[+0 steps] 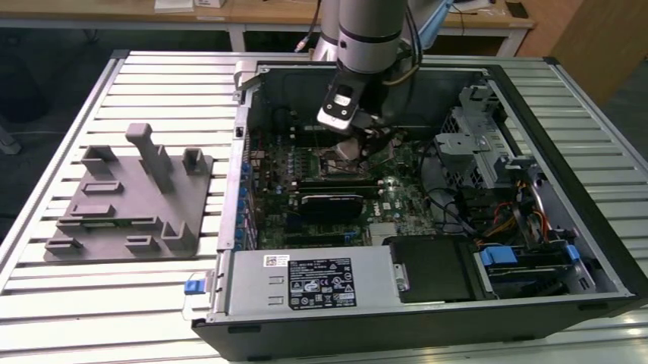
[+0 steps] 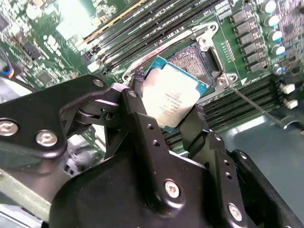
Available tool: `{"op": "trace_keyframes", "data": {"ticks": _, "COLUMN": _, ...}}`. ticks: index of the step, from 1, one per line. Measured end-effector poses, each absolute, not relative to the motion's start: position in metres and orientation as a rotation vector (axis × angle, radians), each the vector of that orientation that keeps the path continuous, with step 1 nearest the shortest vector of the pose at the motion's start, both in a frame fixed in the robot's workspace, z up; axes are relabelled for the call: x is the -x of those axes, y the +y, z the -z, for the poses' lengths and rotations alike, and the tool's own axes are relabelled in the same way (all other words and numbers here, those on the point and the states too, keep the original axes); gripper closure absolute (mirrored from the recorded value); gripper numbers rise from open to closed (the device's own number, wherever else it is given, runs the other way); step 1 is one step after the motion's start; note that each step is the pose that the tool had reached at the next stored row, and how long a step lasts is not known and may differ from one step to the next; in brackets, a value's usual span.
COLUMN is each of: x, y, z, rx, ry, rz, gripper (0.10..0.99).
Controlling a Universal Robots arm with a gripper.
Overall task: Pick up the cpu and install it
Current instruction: 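Place the cpu into insertion slot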
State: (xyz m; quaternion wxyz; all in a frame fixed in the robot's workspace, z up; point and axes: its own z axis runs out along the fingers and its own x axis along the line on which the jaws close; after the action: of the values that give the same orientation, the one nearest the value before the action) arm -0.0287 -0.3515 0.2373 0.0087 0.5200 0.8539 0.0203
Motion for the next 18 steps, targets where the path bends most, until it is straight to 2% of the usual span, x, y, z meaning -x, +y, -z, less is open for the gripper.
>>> {"op": "trace_keyframes", "data": {"ticks": 18, "x": 0.0287, "y": -0.3515, "z": -0.2340, "rx": -2.033, "ry": 2.363, "rz": -0.058, "gripper": 0.541}}
